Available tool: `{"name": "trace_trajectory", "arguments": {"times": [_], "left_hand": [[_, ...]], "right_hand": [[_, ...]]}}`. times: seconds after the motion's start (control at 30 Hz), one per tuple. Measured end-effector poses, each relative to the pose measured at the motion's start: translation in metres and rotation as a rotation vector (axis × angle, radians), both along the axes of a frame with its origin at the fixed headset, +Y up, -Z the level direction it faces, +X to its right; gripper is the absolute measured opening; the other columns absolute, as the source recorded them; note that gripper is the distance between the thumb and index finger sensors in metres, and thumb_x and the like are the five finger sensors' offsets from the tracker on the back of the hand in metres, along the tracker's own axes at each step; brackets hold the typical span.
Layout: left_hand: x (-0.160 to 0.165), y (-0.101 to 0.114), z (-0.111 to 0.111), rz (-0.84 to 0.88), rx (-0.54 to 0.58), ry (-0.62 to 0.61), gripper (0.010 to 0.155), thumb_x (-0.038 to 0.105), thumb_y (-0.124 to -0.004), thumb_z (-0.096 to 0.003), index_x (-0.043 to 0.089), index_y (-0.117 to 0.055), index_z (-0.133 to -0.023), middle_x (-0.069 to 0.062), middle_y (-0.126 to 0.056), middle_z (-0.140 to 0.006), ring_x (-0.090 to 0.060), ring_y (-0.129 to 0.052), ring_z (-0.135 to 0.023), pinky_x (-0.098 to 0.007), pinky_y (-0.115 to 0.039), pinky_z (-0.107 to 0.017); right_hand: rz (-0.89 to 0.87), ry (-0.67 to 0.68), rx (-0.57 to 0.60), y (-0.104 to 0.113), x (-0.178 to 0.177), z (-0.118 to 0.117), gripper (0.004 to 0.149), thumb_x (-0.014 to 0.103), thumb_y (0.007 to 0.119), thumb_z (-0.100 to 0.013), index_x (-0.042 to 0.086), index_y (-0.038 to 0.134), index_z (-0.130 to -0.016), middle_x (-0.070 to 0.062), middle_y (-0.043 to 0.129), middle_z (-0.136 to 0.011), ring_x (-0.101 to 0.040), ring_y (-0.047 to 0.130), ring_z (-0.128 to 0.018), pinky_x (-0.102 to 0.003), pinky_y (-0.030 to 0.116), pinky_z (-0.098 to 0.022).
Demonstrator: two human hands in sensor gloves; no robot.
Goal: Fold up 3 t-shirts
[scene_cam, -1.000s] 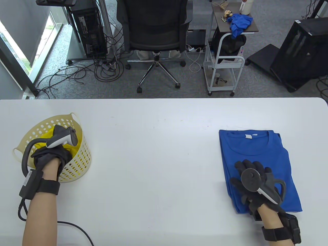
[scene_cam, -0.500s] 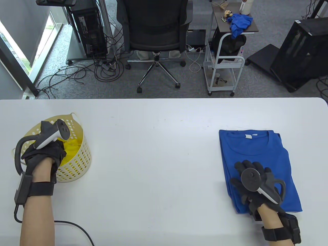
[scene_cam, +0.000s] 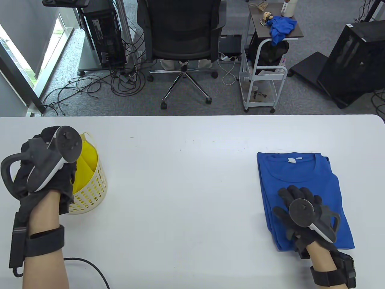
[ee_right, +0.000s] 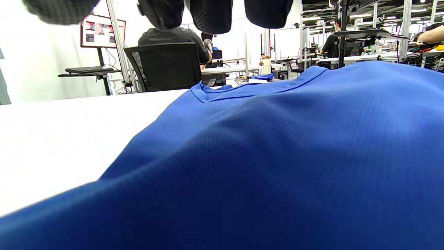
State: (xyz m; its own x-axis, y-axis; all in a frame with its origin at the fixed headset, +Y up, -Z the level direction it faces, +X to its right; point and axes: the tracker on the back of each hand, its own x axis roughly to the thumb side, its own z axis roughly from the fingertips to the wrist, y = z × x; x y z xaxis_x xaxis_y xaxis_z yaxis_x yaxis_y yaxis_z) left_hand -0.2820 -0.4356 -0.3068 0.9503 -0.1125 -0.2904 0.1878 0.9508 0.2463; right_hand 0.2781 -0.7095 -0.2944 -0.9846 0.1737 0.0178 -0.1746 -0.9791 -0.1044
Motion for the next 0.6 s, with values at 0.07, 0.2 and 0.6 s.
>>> {"name": "trace_trajectory", "arguments": {"times": [0.07, 0.2, 0.6], "left_hand": [[0.027, 0.015, 0.007, -0.01, 0.05, -0.042, 0.045, 0.037, -0.061, -0.0446, 0.027, -0.066, -0.088, 0.005, -0.064, -0.102, -0.018, -0.077, -0.093, -0.047, -0.065, -0.076], [0.091, 0.038, 0.016, -0.07, 0.116, -0.129, 0.045, 0.038, -0.061, -0.0448, 0.028, -0.066, -0.088, 0.005, -0.064, -0.102, -0.017, -0.077, -0.093, -0.047, -0.066, -0.076], [0.306, 0.036, 0.031, -0.054, 0.2, -0.61, 0.045, 0.04, -0.059, -0.0452, 0.03, -0.064, -0.089, 0.007, -0.064, -0.102, -0.015, -0.077, -0.094, -0.046, -0.066, -0.077]], "right_hand": [[-0.007, 0.002, 0.01, 0.002, 0.0, 0.001, 0.065, 0.053, 0.072, -0.042, 0.027, 0.057, -0.1, -0.009, 0.053, -0.113, -0.05, 0.05, -0.104, -0.075, 0.037, -0.071], [-0.025, 0.003, 0.03, 0.006, 0.002, 0.003, 0.065, 0.053, 0.072, -0.042, 0.027, 0.057, -0.1, -0.009, 0.053, -0.113, -0.05, 0.05, -0.104, -0.075, 0.038, -0.071], [-0.05, 0.022, 0.047, 0.007, 0.004, 0.005, 0.065, 0.053, 0.072, -0.043, 0.027, 0.057, -0.1, -0.008, 0.054, -0.112, -0.049, 0.052, -0.104, -0.075, 0.039, -0.071]]}}
